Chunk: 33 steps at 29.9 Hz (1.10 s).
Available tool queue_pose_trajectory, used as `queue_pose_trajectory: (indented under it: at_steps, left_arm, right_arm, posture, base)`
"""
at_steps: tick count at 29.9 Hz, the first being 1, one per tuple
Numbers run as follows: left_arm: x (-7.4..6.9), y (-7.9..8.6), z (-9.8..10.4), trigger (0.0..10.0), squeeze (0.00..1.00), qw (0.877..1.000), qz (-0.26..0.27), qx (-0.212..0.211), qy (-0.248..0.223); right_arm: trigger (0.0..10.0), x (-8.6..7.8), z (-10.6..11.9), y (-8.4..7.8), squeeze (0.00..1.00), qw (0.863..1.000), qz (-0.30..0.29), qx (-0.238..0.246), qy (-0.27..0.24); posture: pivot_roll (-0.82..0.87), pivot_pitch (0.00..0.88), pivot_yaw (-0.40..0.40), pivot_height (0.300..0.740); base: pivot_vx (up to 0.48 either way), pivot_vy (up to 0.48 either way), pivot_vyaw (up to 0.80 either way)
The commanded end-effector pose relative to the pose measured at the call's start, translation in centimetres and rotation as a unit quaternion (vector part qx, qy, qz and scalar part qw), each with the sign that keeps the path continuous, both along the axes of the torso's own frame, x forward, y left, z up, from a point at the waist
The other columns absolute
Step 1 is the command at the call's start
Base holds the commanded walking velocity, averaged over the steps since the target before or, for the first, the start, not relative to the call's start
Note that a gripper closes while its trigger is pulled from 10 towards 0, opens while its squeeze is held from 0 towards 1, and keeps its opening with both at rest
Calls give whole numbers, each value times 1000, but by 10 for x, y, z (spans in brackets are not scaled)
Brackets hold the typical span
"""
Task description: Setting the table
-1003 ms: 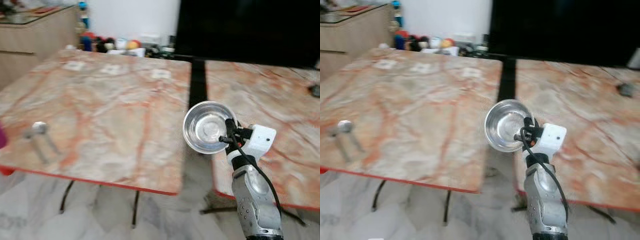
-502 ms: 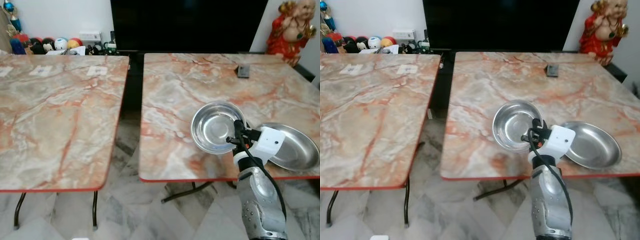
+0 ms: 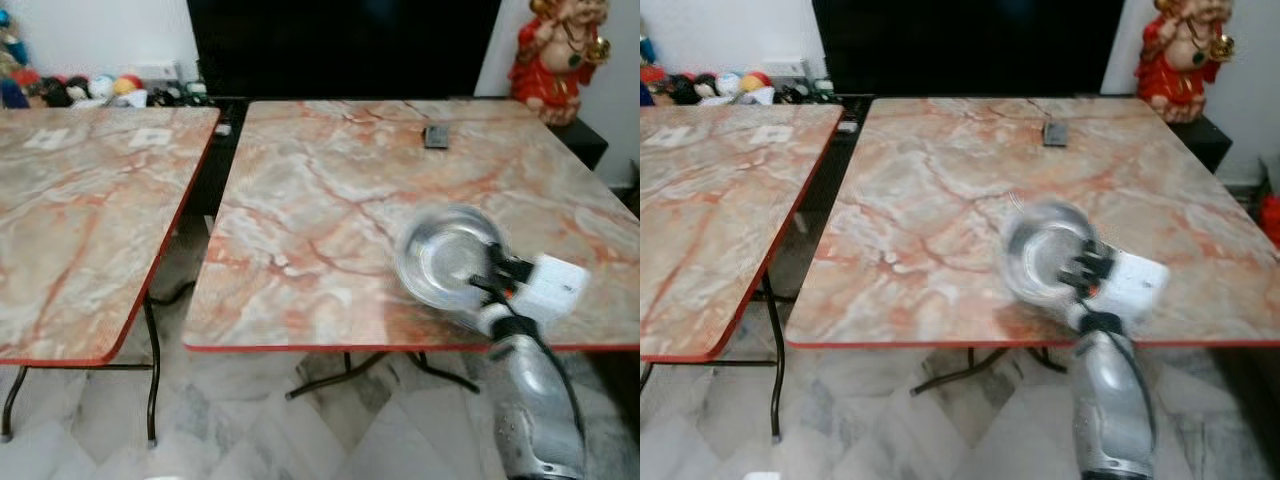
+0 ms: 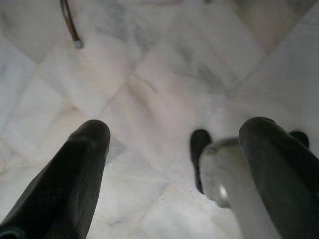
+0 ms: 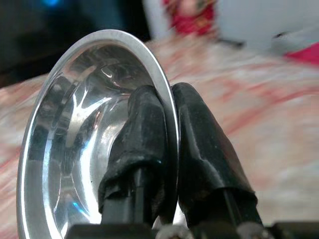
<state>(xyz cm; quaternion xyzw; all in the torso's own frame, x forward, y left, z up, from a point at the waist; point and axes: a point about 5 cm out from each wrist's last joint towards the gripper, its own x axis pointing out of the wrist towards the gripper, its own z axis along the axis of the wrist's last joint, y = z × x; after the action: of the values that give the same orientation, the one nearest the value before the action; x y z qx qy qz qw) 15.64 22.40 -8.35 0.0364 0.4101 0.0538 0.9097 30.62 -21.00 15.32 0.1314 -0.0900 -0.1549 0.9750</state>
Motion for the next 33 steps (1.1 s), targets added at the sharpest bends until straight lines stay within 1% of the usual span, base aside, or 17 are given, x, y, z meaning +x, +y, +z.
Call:
queue_pose_trajectory:
  at_steps: [1,3,6,8,11,16,21,26,33]
  left_arm:
    - [-7,7,-2,10000,0,1000,8,5,12]
    - [-7,7,-2,10000,0,1000,8,5,13]
    - [-7,8,-2,10000,0,1000,8,6,13]
    - [-8,9,-2,10000,0,1000,9,6,14]
    - [-8,10,-1,10000,0,1000,9,7,15]
    - [-8,11,-1,10000,0,1000,6,8,16]
    - [-7,12,-1,10000,0,1000,1,10,15]
    - [-7,12,0,10000,0,1000,-1,10,15]
    - [-5,12,0,10000,0,1000,-4,10,15]
  right_arm:
    - [10000,2,7,2,0,1000,-13,5,-15]
    - [10000,3,7,-2,0,999,-31,20,-14]
    - [10000,7,3,-3,0,998,-37,50,-1]
    - [10000,10,-2,-2,0,997,-35,71,13]
    - [10000,14,-4,2,0,995,-23,94,16]
    - [10000,18,-7,4,0,994,-23,106,24]
    - [10000,21,-15,4,0,991,-31,125,44]
    - [10000,25,-19,6,0,990,-28,126,51]
    - [10000,35,-22,9,0,990,-22,128,61]
  posture:
    - [-30,79,-2,740]
    - [-28,80,-2,740]
    - [-25,83,0,740]
    - [-21,86,3,740]
    - [-19,87,8,740]
    - [-20,86,11,740]
    - [-12,86,18,740]
    - [-12,86,22,740]
    - [-6,83,26,740]
  base:
    - [0,0,0]
    - [0,0,0]
    - [0,0,0]
    - [0,0,0]
    - [0,0,0]
    - [0,0,0]
    - [0,0,0]
    - [0,0,0]
    - [0,0,0]
